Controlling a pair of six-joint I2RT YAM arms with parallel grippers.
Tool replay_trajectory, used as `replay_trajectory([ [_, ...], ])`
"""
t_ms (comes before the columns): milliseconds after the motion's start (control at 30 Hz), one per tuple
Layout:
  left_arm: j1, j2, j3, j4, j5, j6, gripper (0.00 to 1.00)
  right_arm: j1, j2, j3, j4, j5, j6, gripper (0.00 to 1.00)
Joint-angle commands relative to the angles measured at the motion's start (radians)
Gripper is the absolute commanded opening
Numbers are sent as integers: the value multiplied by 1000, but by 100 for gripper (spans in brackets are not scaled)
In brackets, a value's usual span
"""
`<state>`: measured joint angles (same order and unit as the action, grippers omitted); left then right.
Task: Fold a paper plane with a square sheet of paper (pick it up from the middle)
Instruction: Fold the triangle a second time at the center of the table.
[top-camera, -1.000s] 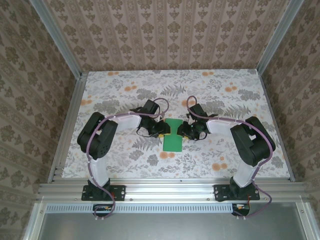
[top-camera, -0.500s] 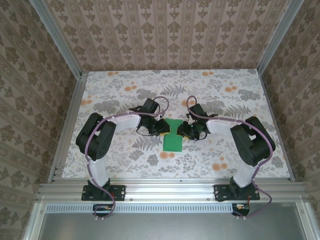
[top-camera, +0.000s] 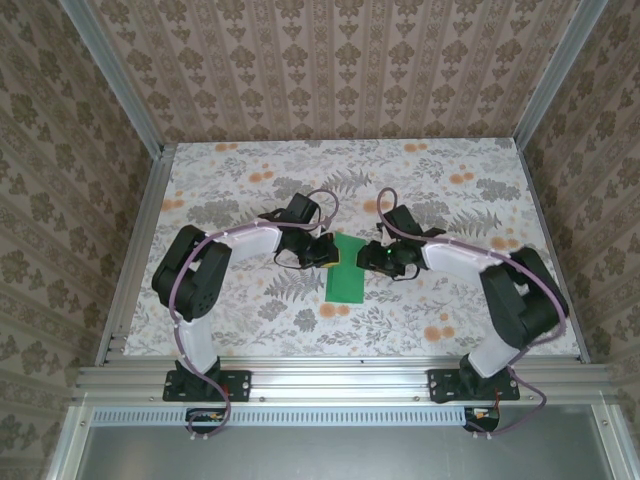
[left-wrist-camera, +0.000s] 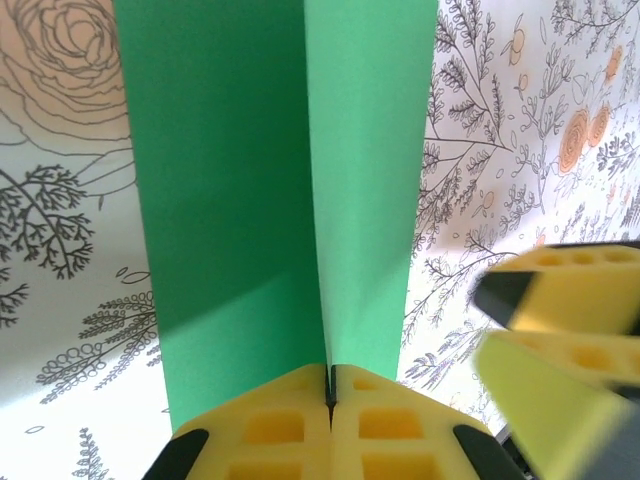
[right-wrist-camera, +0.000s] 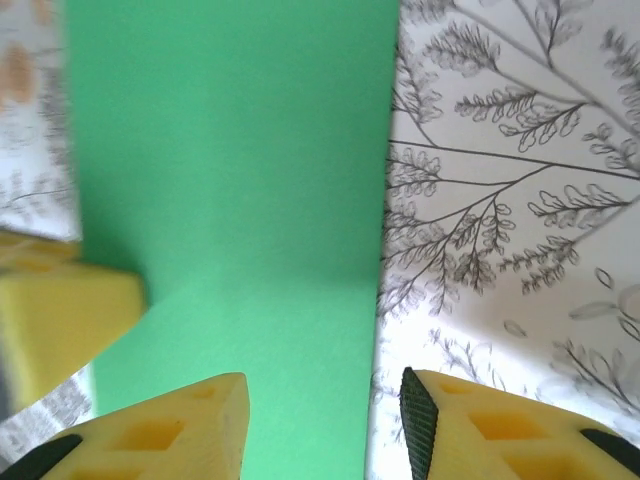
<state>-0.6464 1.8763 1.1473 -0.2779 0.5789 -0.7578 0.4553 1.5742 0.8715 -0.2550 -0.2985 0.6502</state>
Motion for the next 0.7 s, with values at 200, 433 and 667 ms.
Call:
replay_trajectory([
  [200,8,-16,55,-76,2,-25,2,204,-272,-126,-75,285,-283,46],
  [433,8,-16,61,-93,8,-16,2,365,-351,-245,125,340,-383,45],
  [667,8,-20,64,-96,7,-19,2,449,-292,-201,110,435,-442,48],
])
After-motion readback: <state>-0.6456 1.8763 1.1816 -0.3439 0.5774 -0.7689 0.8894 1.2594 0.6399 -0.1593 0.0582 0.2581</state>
